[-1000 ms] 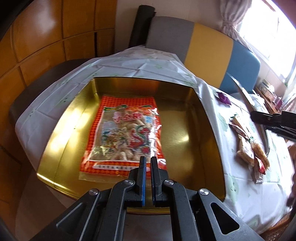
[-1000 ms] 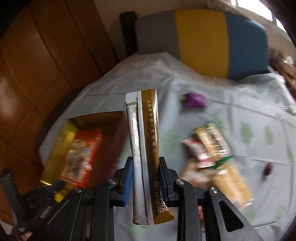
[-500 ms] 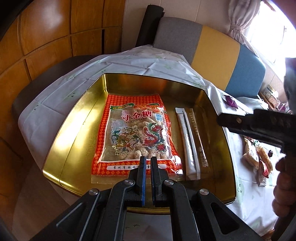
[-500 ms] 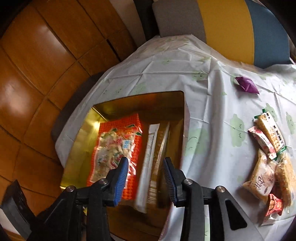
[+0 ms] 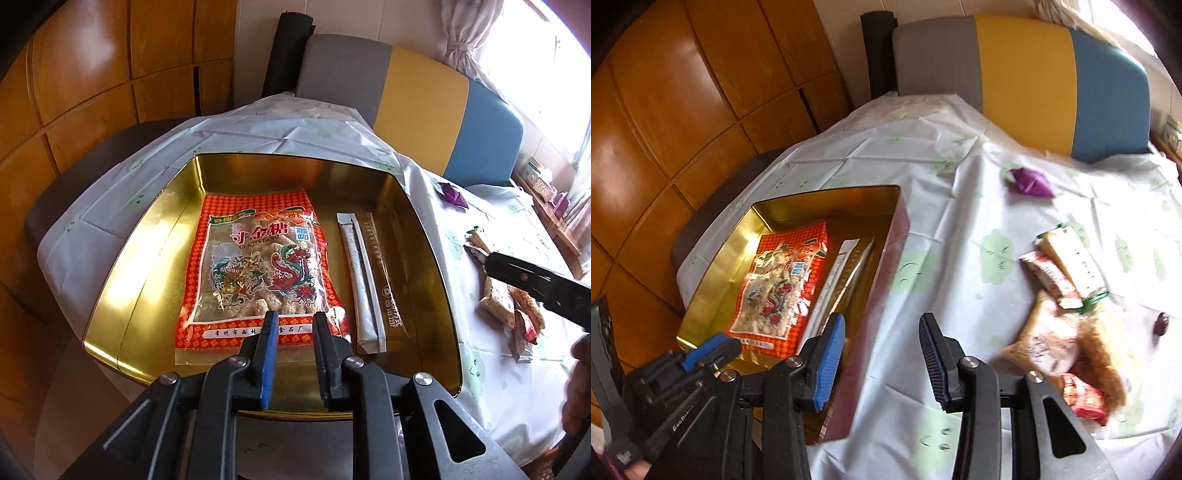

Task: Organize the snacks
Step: 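Move the left gripper to the purple packet while right gripper returns to the snacks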

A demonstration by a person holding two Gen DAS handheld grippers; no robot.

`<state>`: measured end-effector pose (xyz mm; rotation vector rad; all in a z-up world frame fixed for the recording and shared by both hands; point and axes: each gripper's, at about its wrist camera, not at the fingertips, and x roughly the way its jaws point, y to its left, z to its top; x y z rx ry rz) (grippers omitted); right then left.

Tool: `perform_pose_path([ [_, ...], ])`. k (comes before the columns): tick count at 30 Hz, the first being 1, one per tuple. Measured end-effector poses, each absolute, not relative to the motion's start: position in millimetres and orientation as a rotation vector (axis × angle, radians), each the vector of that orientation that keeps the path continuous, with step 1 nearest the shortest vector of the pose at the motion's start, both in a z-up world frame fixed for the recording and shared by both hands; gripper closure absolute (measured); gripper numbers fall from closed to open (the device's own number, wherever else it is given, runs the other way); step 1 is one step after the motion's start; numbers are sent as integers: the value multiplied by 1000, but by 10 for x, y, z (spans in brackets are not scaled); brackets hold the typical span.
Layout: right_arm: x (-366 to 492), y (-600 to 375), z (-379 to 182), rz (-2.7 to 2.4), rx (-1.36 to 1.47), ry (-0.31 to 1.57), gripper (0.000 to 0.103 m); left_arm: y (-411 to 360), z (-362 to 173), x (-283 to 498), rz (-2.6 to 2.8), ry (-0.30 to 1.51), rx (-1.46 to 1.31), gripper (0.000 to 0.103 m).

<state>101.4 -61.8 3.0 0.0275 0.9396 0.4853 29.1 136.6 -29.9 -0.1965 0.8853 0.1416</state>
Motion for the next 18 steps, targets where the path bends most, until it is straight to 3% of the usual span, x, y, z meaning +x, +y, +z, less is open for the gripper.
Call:
perform_pose_path([
  [18, 1075, -1759, 40, 239, -67, 913, 56, 1200, -248, 336, 116, 892, -144, 81],
])
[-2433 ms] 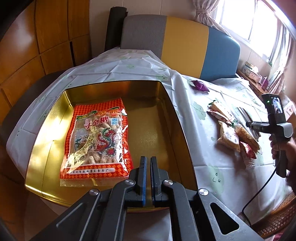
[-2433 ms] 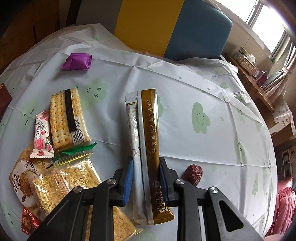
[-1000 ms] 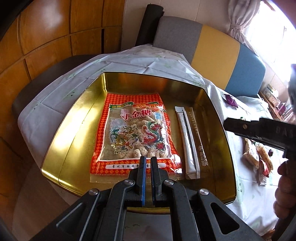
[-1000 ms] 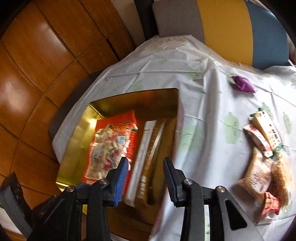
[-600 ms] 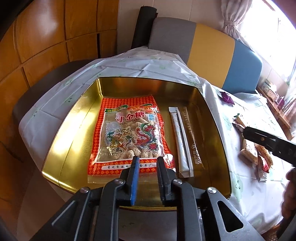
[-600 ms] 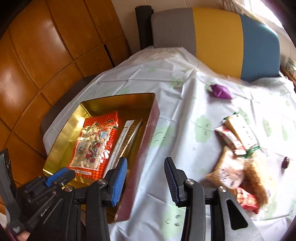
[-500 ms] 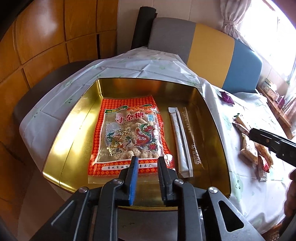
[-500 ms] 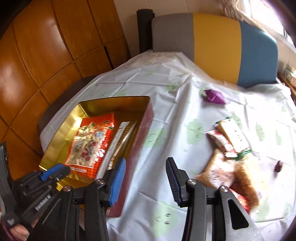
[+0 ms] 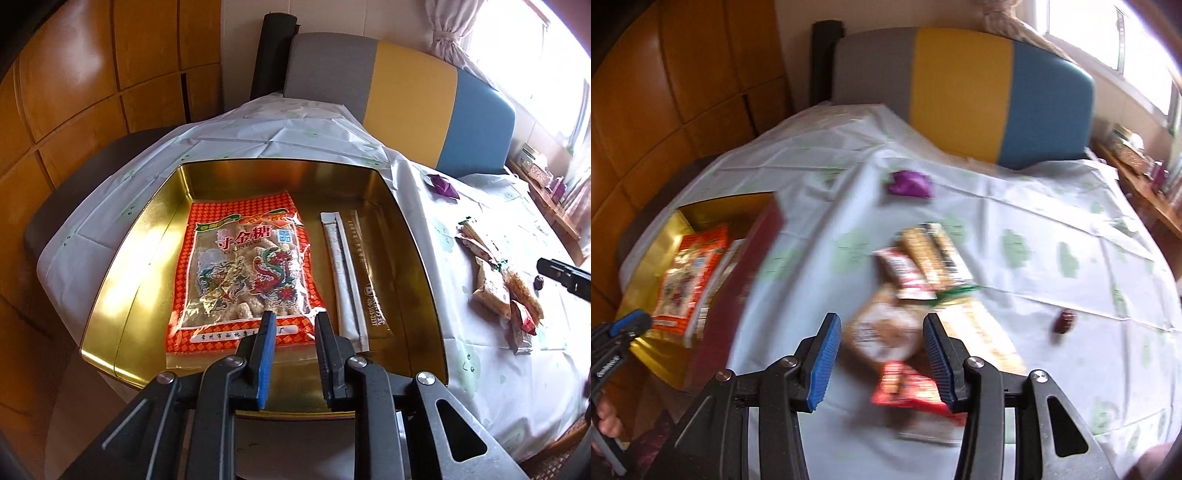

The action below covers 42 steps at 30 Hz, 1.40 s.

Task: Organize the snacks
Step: 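Move the left gripper to the purple packet while right gripper returns to the snacks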

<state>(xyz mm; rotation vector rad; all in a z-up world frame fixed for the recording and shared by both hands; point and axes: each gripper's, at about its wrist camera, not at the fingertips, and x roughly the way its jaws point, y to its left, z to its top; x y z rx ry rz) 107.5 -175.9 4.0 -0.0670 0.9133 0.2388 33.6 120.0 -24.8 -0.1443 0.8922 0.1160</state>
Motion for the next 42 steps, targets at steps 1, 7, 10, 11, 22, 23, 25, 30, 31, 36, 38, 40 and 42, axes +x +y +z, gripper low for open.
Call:
perform_pose_path([
  [1, 1092, -1845, 41, 219, -69, 912, 56, 1184, -238, 345, 114, 893, -141, 81],
  [7, 1308, -2412, -14, 70, -83, 913, 56, 1075, -188, 393, 100, 893, -114, 78],
  [10, 1428, -2738, -84, -29, -76, 908, 56, 1017, -147, 453, 92, 896, -102, 78],
  [11, 1465, -2860, -117, -63, -53, 910, 56, 993, -130, 485, 91, 898, -98, 78],
  [22, 1549, -3515, -237, -176, 291, 1005, 56, 611, 73, 860, 8, 902, -75, 78],
  [23, 1549, -3527, -238, -177, 299, 1007, 56, 560, 102, 894, -4, 896, -65, 78],
  [25, 1539, -3521, -244, -175, 313, 1006, 56, 441, 155, 981, -32, 887, -48, 77],
  [30, 1541, -3511, -266, -167, 327, 1022, 56, 62, 220, 1256, -141, 893, 54, 54],
  [31, 1538, -3513, -261, -163, 330, 1020, 56, -38, 227, 1321, -174, 891, 97, 51],
  [36, 1517, -3467, -222, -136, 333, 1010, 54, -377, 249, 1668, -240, 872, 210, 42],
  [38, 1516, -3445, -215, -118, 334, 1010, 53, -476, 225, 1873, -257, 890, 218, 42],
  [40, 1515, -3417, -209, -102, 334, 1011, 53, -554, 203, 2063, -270, 896, 225, 42],
  [42, 1510, -3398, -200, -85, 337, 1011, 53, -642, 171, 2255, -287, 904, 239, 42],
])
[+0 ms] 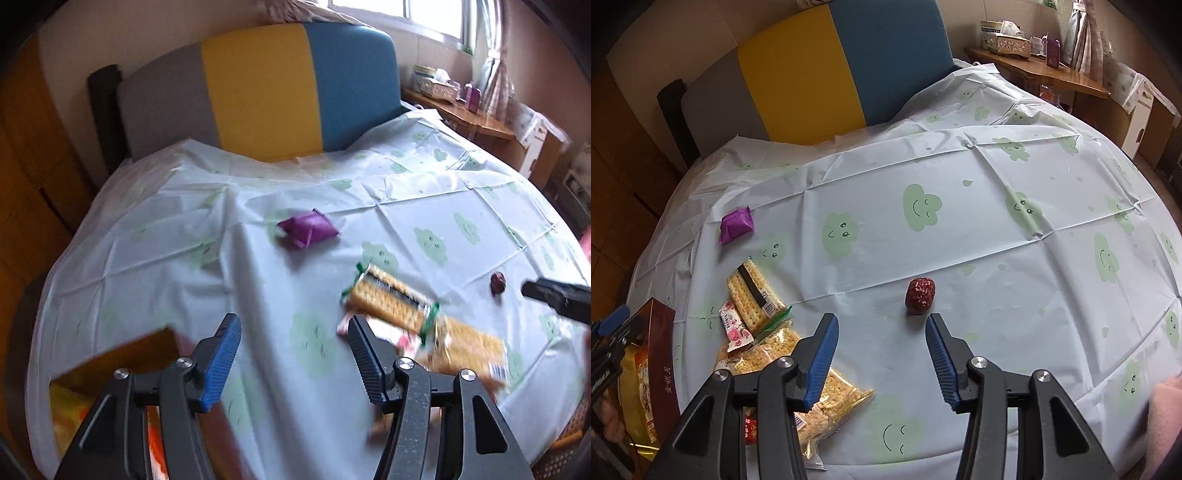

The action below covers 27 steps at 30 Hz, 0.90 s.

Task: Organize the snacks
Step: 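Move the left gripper to the purple packet while right gripper returns to the snacks, then close the left gripper on the purple packet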

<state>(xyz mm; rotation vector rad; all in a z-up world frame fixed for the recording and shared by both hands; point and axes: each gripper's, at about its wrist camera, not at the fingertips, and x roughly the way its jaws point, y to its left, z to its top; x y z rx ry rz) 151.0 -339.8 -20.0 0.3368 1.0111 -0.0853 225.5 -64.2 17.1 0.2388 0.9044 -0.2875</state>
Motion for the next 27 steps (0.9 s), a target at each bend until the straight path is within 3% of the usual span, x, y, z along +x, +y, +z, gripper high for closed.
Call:
perform_pose_path([
  [13, 1537, -3246, -222, 32, 346, 1049, 49, -1145, -273, 3383, -346, 946, 395, 40],
  [17, 1559, -3241, -246, 53, 357, 1065, 49, -1298, -313, 3580, -404, 920, 461, 32],
  [25, 1564, -3271, -282, 71, 399, 1083, 49, -1540, -667, 3764, -483, 944, 615, 32],
  [26, 1566, -3275, -289, 70, 402, 1086, 49, -1539, -710, 3786, -476, 949, 614, 36],
  [27, 1567, -3277, -295, 69, 403, 1088, 49, -1528, -745, 3799, -475, 961, 604, 50],
])
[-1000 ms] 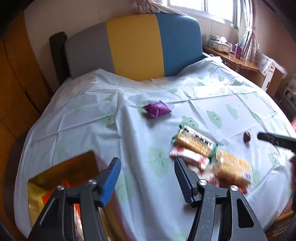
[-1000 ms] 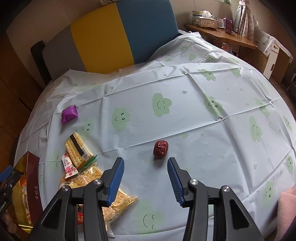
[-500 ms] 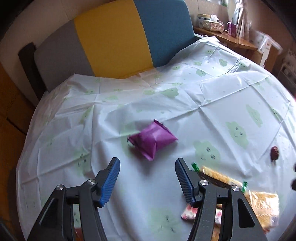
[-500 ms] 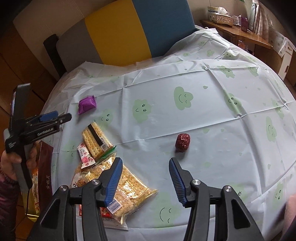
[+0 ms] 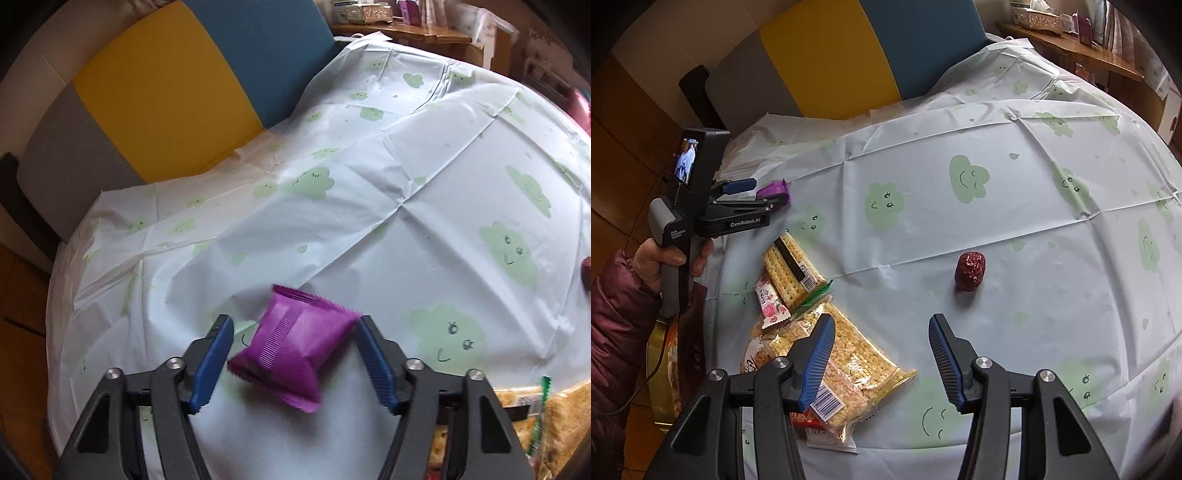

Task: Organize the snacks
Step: 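Close the left gripper on the purple packet, then drop the purple packet in the tray with left gripper while right approaches the cracker bag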

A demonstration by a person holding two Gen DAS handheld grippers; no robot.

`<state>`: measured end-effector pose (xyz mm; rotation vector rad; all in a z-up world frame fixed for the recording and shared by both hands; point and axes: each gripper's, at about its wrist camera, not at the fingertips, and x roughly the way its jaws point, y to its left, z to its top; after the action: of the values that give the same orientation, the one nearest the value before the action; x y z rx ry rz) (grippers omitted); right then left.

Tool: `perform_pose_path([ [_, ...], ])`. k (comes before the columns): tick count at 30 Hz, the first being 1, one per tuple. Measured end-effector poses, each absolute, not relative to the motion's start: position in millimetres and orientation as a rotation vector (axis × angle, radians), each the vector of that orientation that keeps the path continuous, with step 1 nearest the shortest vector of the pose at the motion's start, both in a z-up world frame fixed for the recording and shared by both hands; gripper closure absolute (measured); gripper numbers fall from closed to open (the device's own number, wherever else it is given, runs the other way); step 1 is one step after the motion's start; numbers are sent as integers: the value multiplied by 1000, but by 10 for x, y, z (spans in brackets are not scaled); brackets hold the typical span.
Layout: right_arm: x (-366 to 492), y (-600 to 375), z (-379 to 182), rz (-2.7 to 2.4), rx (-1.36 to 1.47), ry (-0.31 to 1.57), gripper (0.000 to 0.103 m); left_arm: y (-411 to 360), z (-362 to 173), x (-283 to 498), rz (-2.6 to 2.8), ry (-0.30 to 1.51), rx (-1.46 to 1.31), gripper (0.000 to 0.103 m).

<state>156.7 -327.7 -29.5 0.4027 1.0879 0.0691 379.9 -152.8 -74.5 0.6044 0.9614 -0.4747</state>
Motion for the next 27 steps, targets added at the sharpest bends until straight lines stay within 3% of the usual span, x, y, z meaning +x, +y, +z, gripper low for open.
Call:
perform_pose_path([
  [3, 1574, -3288, -312, 65, 410, 1094, 49, -1492, -752, 3732, -482, 964, 549, 61],
  [19, 1611, -3240, -383, 161, 468, 1127, 49, -1048, -193, 2812, -280, 1002, 248, 62],
  [27, 1712, -2926, -494, 283, 358, 1178, 33, -773, 40, 2032, -297, 965, 170, 62],
])
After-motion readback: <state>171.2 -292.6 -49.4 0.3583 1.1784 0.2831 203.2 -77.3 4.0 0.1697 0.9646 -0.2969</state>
